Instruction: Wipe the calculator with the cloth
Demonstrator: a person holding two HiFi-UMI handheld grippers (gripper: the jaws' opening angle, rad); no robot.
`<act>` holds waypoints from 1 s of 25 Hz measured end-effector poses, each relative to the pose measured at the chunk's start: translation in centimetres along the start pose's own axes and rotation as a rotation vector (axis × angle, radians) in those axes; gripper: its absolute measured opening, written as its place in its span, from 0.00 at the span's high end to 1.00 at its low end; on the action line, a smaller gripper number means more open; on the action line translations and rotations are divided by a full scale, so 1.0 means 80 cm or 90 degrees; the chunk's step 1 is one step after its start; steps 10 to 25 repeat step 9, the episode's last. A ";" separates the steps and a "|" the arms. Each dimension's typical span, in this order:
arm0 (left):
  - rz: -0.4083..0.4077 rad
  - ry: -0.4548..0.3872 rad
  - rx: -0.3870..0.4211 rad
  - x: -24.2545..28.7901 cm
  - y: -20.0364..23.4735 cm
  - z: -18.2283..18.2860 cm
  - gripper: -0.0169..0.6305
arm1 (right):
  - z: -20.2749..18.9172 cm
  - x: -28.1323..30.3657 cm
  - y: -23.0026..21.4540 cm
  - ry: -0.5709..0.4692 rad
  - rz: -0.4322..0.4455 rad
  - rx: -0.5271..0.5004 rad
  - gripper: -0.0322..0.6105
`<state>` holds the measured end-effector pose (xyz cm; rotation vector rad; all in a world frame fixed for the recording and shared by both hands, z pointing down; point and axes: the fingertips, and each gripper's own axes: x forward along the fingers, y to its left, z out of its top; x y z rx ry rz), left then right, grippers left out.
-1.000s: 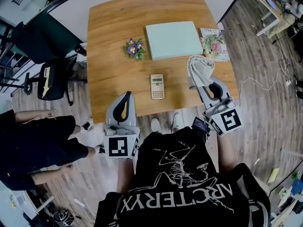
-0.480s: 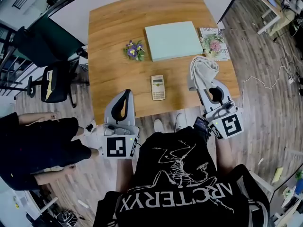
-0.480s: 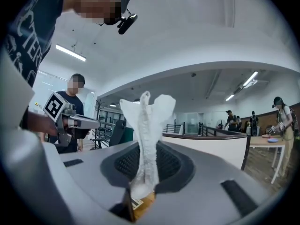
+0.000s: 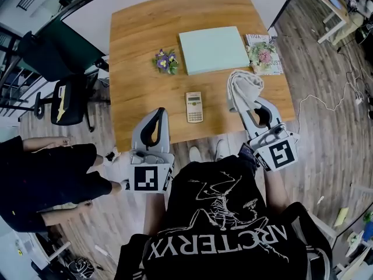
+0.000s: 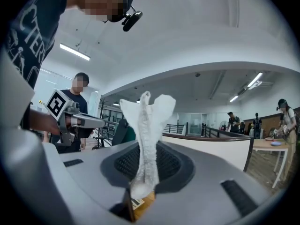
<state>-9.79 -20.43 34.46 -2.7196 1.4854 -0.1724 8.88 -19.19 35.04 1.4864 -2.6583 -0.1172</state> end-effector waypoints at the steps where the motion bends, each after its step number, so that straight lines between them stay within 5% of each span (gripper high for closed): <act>1: -0.001 0.002 -0.001 0.000 -0.002 0.000 0.96 | 0.000 0.000 0.001 0.000 0.002 0.000 0.82; 25: 0.005 -0.002 0.002 0.004 -0.005 -0.003 0.96 | -0.001 0.000 -0.004 0.001 0.009 0.005 0.82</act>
